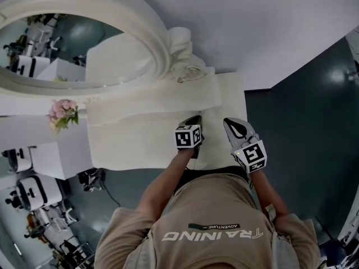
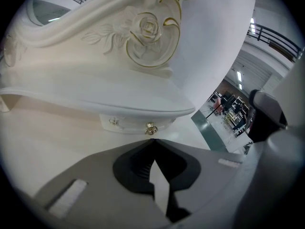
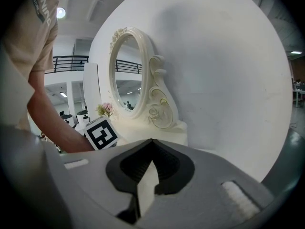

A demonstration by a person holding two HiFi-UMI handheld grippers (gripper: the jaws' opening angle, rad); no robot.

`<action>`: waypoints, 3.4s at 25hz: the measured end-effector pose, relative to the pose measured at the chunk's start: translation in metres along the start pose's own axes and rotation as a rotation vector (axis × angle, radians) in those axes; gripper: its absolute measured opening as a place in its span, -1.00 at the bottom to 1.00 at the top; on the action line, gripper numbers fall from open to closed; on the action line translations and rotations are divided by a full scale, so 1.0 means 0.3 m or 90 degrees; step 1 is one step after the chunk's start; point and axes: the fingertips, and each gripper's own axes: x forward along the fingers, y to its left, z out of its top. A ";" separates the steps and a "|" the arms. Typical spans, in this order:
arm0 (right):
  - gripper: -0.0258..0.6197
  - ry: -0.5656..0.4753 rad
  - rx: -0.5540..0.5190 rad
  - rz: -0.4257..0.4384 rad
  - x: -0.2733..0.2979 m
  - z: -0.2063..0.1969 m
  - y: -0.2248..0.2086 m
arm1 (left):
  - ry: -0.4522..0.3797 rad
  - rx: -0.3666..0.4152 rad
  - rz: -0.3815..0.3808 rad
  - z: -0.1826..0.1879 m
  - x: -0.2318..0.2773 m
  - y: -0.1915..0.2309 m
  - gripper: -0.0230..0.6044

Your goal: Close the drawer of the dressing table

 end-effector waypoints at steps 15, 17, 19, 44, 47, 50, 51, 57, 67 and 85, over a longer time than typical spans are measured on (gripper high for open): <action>-0.92 -0.030 0.051 -0.029 -0.058 0.031 0.110 | -0.079 0.192 -0.044 0.023 -0.331 -0.061 -0.87; -0.92 -0.032 0.044 -0.027 -0.059 0.051 0.119 | -0.101 0.201 -0.060 0.047 -0.381 -0.084 -0.87; -0.92 -0.036 0.034 -0.027 -0.064 0.073 0.134 | -0.127 0.212 -0.067 0.074 -0.435 -0.102 -0.87; -0.92 -0.156 -0.181 -0.017 -0.043 0.593 0.306 | -0.402 0.266 -0.059 0.492 -0.927 -0.085 -0.87; -0.92 -0.175 -0.183 -0.028 -0.061 0.647 0.307 | -0.422 0.268 -0.057 0.515 -0.969 -0.081 -0.87; -0.92 -0.193 -0.188 -0.038 -0.081 0.697 0.308 | -0.443 0.274 -0.060 0.546 -1.005 -0.087 -0.87; -0.92 -0.198 -0.191 -0.041 -0.085 0.709 0.310 | -0.449 0.275 -0.061 0.555 -1.014 -0.088 -0.87; -0.92 -0.213 -0.210 -0.053 -0.106 0.750 0.325 | -0.485 0.278 -0.065 0.595 -1.060 -0.104 -0.87; -0.92 -0.212 -0.207 -0.058 -0.107 0.739 0.326 | -0.505 0.270 -0.058 0.652 -1.064 -0.097 -0.87; -0.92 -0.192 -0.181 -0.059 -0.094 0.680 0.291 | -0.458 0.246 -0.076 0.608 -0.973 -0.096 -0.87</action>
